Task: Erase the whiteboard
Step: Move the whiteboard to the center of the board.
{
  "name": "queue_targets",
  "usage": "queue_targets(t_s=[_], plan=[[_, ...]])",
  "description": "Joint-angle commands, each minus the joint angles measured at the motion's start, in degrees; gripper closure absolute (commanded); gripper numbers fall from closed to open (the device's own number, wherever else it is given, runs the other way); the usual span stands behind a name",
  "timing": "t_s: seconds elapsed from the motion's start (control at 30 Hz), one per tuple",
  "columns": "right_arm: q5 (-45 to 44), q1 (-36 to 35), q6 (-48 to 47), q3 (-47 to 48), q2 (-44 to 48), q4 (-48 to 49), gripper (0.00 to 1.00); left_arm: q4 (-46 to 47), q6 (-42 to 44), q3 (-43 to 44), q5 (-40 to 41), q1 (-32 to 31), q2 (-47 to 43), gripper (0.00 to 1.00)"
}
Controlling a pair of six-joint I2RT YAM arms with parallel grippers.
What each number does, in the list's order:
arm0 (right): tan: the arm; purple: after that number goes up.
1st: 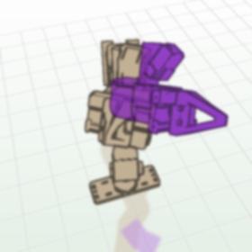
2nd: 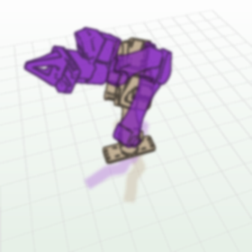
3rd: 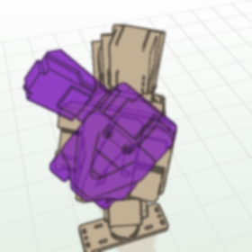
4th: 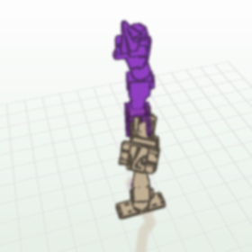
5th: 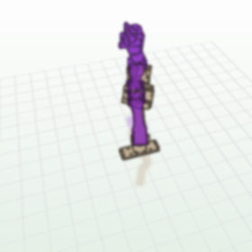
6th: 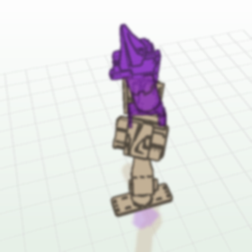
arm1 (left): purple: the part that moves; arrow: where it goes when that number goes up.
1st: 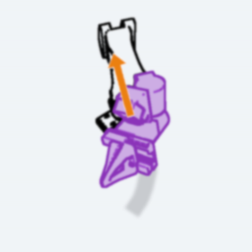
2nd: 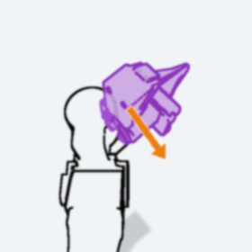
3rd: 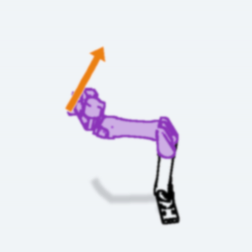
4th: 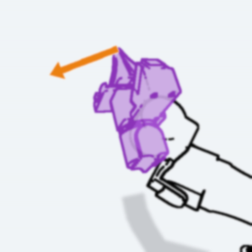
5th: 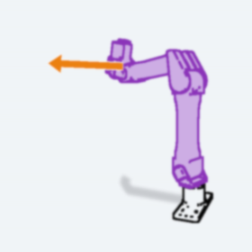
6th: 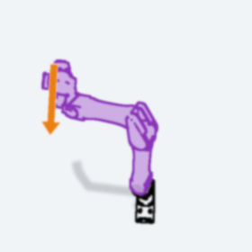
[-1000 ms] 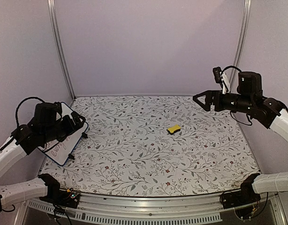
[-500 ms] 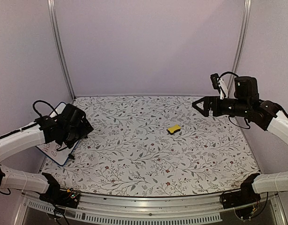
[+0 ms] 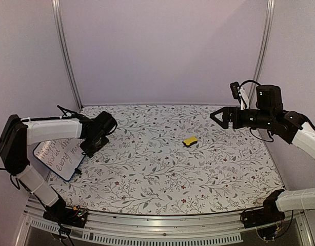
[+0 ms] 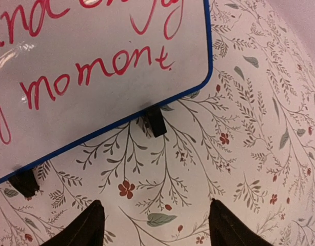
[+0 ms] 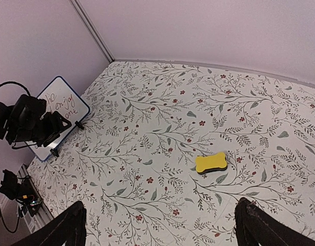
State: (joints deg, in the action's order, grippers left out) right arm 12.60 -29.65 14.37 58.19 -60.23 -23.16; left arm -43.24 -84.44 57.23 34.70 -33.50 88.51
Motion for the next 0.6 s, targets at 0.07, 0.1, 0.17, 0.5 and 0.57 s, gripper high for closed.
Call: queue_targets(t_s=[0.07, 0.1, 0.17, 0.5, 0.57], plan=[[0.8, -0.4, 0.7, -0.8, 2.4, -0.4, 0.01, 0.7, -1.0, 2.5, 0.4, 4.5, 8.0, 0.45], [0.8, -0.4, 0.7, -0.9, 2.7, -0.6, 0.01, 1.4, -0.4, 2.5, 0.3, 5.1, 8.7, 0.47], [0.8, -0.4, 0.7, -1.0, 3.1, -0.8, 0.01, 2.4, -0.1, 2.5, 1.3, 5.9, 9.7, 0.49], [2.7, -0.4, 1.4, -1.5, 3.4, 0.1, 0.01, 4.5, 2.7, 5.9, 3.6, 7.7, 16.2, 0.51], [3.2, -0.4, 1.7, -1.7, 3.4, 0.4, 0.01, 4.2, 2.6, 6.8, 4.3, 7.6, 17.4, 0.51]])
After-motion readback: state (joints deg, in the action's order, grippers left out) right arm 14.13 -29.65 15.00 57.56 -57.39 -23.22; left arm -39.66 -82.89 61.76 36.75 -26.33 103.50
